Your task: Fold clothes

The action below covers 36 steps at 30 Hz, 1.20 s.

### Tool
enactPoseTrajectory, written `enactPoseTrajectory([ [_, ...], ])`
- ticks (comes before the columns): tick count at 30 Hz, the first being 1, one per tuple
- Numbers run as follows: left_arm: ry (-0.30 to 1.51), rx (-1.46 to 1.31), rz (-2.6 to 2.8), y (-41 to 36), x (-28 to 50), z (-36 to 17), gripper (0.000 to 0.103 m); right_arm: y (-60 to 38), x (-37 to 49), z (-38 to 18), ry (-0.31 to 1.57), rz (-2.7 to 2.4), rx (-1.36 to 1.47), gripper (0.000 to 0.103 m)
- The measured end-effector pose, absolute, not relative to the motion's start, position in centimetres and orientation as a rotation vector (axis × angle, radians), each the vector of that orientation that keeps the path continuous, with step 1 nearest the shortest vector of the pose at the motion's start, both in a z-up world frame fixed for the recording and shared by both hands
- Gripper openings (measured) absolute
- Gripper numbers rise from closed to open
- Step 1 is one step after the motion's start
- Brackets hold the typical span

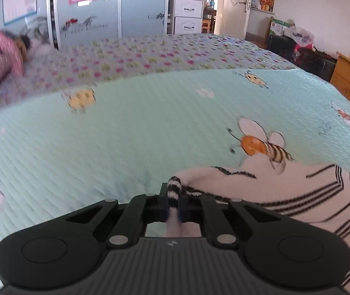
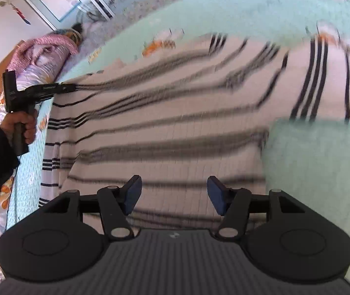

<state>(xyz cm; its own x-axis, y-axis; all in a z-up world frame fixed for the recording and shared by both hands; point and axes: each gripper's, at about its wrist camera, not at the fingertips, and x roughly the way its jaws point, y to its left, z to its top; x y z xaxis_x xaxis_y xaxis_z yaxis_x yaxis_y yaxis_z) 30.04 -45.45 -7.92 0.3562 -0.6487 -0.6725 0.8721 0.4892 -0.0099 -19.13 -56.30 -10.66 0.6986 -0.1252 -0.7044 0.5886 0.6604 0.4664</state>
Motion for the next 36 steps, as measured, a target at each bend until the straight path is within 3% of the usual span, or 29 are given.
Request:
enactPoseTrajectory([
  [2,0.632,0.430,-0.988,-45.9,30.7,-7.4,0.006,-57.7,-18.2,-9.2,0.634,-0.440,0.678,0.061],
  [4,0.721,0.448,-0.974,-46.1,31.6,-9.9,0.008,-59.4,-16.8,-8.1,0.575,-0.429,0.600,0.061],
  [6,0.773,0.474,-0.969,-46.0,31.9,-12.3,0.011,-62.3,-14.8,-7.5,0.519,-0.420,0.521,0.071],
  [10,0.791,0.458,-0.986,-45.0,31.3,-15.3,0.017,-70.0,-9.4,-9.5,0.548,-0.334,0.520,0.073],
  [15,0.834,0.372,-0.977,-44.7,33.2,-15.8,0.053,-76.4,-4.2,-13.6,0.633,-0.268,0.542,0.073],
  [21,0.824,0.338,-0.995,-44.8,32.6,-16.4,0.064,-77.3,-1.3,-16.4,0.619,-0.177,0.564,0.074],
  [23,0.803,0.347,-1.010,-44.8,32.1,-16.5,0.060,-76.7,-0.1,-16.4,0.647,-0.160,0.512,0.070],
  [24,0.798,0.350,-1.028,-44.8,31.9,-16.5,0.046,-76.2,0.3,-16.3,0.660,-0.151,0.481,0.061],
  [25,0.793,0.352,-1.047,-44.9,31.7,-16.5,0.038,-75.6,0.6,-16.2,0.680,-0.138,0.457,0.026],
  [26,0.793,0.342,-1.057,-45.0,31.5,-16.5,0.026,-75.3,0.8,-16.3,0.699,-0.143,0.449,0.014],
  [27,0.787,0.338,-1.057,-45.0,31.2,-16.4,0.017,-75.1,1.0,-16.4,0.710,-0.147,0.445,0.013],
  [30,0.735,0.375,-1.043,-45.4,30.3,-16.1,0.009,-75.1,0.9,-16.1,0.701,-0.173,0.456,0.009],
  [36,0.624,0.334,-1.020,-46.9,32.9,-11.5,0.006,-77.2,1.3,-12.4,0.592,-0.290,0.409,0.007],
])
